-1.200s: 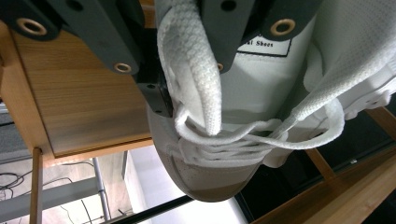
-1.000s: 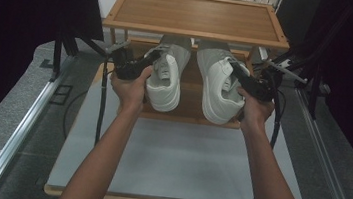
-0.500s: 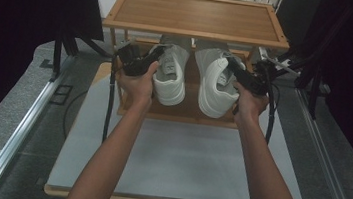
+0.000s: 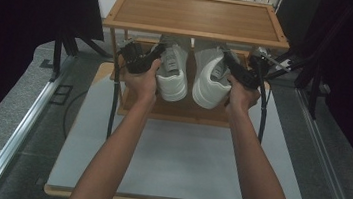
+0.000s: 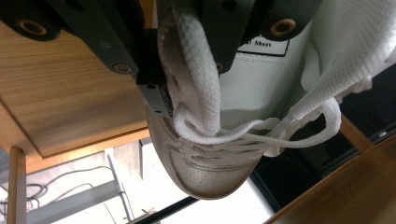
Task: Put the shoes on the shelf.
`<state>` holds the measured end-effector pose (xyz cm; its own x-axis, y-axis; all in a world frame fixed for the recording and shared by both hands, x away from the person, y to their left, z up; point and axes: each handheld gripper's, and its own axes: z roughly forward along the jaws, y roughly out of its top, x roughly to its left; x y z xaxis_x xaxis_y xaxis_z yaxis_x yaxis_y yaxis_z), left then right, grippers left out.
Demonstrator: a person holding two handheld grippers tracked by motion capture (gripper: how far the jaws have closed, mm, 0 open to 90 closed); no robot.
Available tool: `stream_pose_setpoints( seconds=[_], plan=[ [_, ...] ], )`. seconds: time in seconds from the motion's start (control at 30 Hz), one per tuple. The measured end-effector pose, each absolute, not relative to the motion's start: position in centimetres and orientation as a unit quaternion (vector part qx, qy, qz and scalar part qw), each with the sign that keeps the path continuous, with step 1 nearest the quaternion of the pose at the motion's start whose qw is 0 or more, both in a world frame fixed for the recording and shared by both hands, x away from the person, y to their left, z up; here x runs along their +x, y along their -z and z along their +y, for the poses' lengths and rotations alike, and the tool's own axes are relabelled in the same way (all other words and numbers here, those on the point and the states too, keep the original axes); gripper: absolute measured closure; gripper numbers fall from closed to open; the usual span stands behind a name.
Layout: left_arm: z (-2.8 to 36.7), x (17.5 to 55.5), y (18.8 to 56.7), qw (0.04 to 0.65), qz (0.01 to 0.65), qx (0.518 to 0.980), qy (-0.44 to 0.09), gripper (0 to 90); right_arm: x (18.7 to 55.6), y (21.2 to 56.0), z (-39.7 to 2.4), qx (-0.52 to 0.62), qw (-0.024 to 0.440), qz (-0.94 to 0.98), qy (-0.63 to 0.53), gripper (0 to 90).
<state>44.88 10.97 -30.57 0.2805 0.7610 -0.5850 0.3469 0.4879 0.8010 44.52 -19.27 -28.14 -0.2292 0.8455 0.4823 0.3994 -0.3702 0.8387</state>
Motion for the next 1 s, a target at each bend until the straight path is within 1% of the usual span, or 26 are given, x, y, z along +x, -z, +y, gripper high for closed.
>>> stream_pose_setpoints(
  seconds=[0.17,0.27,0.3,0.37,0.4,0.43,0.47,0.5,0.53,0.63,0.73,0.87,1.0],
  plan=[
    [10.8,45.1,30.6,0.640,0.578,0.481,-0.159,78.6,45.2,28.6,-18.5,0.597,0.203,0.518,-0.578,81.5],
    [10.7,45.3,30.7,0.641,0.580,0.480,-0.151,78.1,45.4,28.8,-18.1,0.601,0.198,0.513,-0.580,78.0],
    [10.7,45.5,30.7,0.641,0.576,0.486,-0.142,76.7,45.4,28.8,-18.1,0.599,0.197,0.515,-0.580,74.7],
    [10.3,45.9,30.7,0.644,0.573,0.489,-0.131,69.2,45.6,29.1,-17.9,0.593,0.199,0.518,-0.584,67.0],
    [9.9,46.1,30.7,0.642,0.573,0.493,-0.126,65.5,45.7,29.2,-17.8,0.595,0.194,0.518,-0.583,61.3],
    [9.2,46.4,30.5,0.659,0.580,0.465,-0.112,61.8,46.0,29.4,-17.9,0.590,0.177,0.519,-0.593,55.9],
    [9.2,46.4,30.6,0.664,0.575,0.466,-0.104,56.9,46.3,29.4,-18.0,0.595,0.153,0.518,-0.596,51.4],
    [9.3,46.4,30.5,0.670,0.572,0.461,-0.100,56.4,46.5,29.4,-18.0,0.598,0.133,0.510,-0.604,48.9],
    [9.7,46.3,30.5,0.663,0.564,0.483,-0.102,55.1,46.4,29.3,-18.0,0.592,0.130,0.509,-0.611,48.2],
    [10.4,46.0,30.3,0.660,0.547,0.504,-0.108,52.6,45.8,29.0,-18.1,0.571,0.151,0.512,-0.623,46.9],
    [10.6,45.6,30.0,0.662,0.540,0.508,-0.106,52.0,45.4,28.7,-18.2,0.561,0.145,0.518,-0.629,47.0],
    [10.7,44.6,29.7,0.660,0.527,0.524,-0.110,51.6,44.7,28.7,-18.7,0.550,0.163,0.528,-0.627,47.9],
    [11.2,43.1,29.5,0.658,0.513,0.538,-0.119,52.0,43.4,28.5,-19.4,0.544,0.166,0.535,-0.625,49.9]
  ],
)
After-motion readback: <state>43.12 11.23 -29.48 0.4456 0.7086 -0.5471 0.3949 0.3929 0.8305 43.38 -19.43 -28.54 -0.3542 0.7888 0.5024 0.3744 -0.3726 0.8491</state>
